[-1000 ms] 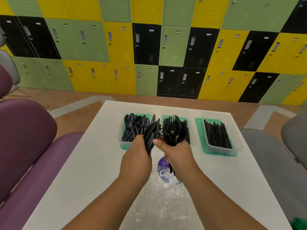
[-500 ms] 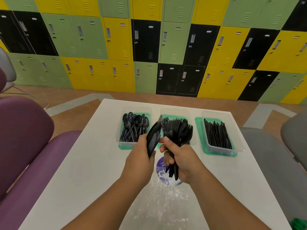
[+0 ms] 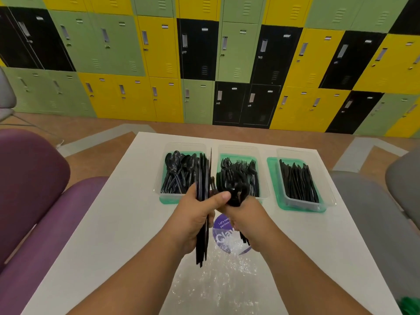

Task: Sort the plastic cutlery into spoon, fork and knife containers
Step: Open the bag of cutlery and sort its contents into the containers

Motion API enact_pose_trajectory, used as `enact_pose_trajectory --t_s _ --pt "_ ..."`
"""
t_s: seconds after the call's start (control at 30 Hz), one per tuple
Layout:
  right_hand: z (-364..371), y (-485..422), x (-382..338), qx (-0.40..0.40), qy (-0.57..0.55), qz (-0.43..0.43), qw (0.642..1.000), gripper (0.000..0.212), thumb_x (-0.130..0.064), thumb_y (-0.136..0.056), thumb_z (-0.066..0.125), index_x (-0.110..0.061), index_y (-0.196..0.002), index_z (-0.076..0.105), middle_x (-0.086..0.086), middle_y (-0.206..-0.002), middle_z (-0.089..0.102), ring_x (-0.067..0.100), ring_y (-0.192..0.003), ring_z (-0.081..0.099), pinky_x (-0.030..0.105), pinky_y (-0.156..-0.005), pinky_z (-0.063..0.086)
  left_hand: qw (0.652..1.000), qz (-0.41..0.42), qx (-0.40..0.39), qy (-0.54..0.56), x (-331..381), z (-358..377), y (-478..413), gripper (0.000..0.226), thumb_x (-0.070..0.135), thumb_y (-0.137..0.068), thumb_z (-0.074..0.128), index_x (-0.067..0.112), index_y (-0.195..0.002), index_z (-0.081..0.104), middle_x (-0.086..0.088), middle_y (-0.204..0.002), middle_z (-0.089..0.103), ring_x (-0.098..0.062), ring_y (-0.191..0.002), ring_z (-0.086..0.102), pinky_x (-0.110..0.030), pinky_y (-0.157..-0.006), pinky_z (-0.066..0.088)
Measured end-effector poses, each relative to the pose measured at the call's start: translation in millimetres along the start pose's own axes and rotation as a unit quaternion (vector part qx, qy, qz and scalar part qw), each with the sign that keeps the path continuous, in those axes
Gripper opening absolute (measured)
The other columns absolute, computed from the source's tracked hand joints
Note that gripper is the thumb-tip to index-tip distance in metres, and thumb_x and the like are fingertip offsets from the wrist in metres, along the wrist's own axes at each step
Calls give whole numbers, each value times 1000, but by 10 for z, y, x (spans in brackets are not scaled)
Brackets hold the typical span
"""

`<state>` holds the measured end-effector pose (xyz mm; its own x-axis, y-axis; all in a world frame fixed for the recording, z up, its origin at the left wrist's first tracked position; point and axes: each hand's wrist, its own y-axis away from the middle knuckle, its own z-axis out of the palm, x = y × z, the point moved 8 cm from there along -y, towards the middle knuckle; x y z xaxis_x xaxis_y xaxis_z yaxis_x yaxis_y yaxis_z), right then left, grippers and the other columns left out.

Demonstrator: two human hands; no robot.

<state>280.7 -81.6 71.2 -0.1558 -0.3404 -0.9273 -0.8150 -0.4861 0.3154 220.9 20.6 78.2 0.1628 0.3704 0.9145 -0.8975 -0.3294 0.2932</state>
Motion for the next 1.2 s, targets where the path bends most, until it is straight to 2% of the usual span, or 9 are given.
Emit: enact_pose_trajectory --t_s 0.17,0.3,0.47,0.5,0.6,0.7,0.83,0.97,1.2 --pt "100 34 -61 -51 -26 -43 997 20 -23 -94 59 -18 -74 60 -6 -55 54 8 -49 48 20 -52 43 997 -17 76 2 -56 -123 -169 37 12 -77 75 -7 -105 59 -4 -55 49 -9 -39 36 -21 -40 35" --pt "59 -46 36 -87 -73 -3 994 14 -20 -94 59 -14 -83 64 1 -63 58 12 -54 52 24 -56 46 996 -49 68 5 -121 -142 -262 22 18 -77 76 5 -90 64 2 -51 49 -8 -42 38 -21 -42 36" --pt "-353 -692 164 27 -87 96 991 17 -21 -89 66 -6 -81 65 6 -71 63 16 -61 56 29 -62 48 988 -102 104 48 -278 -321 -413 13 17 -84 71 14 -95 66 -4 -78 67 -6 -43 41 -20 -45 39" --pt "-451 -873 177 49 -73 109 990 20 -23 -87 69 -3 -85 65 9 -77 66 19 -67 60 32 -67 51 987 -108 107 55 -300 -355 -441 10 17 -86 67 14 -95 64 -3 -75 65 -7 -43 41 -20 -45 40" --pt "-596 -1377 273 78 -21 137 987 71 -40 -73 77 -2 -127 53 16 -122 63 33 -110 60 49 -97 49 986 -122 86 77 -344 -405 -552 13 18 -90 62 11 -102 61 1 -62 53 -8 -44 42 -21 -46 40" --pt "-613 -1546 217 104 28 151 983 60 -22 -90 66 4 -137 41 20 -136 50 36 -126 47 37 -98 40 980 -150 20 130 -373 -342 -641 17 10 -94 55 8 -109 61 -2 -63 52 -11 -49 45 -23 -50 44" --pt "-648 -1755 364 135 107 168 971 41 -14 -86 70 8 -117 55 22 -118 61 36 -110 57 33 -86 45 968 -159 -55 185 -334 -220 -686 24 0 -89 52 6 -110 61 -6 -69 55 -14 -55 50 -25 -54 48" --pt "-654 -1818 462 145 107 166 970 30 -18 -81 76 1 -86 53 15 -89 57 24 -73 53 33 -74 46 957 -160 -106 219 -313 -167 -700 36 -7 -80 60 3 -114 65 -10 -80 60 -19 -64 58 -31 -64 55" --pt "-841 -1793 387 144 214 143 956 38 -28 -79 77 -7 -65 49 10 -65 51 30 -70 56 39 -72 52 949 -153 -127 245 -269 -109 -698 41 -8 -74 54 7 -108 73 -7 -84 64 -19 -73 65 -39 -83 56"
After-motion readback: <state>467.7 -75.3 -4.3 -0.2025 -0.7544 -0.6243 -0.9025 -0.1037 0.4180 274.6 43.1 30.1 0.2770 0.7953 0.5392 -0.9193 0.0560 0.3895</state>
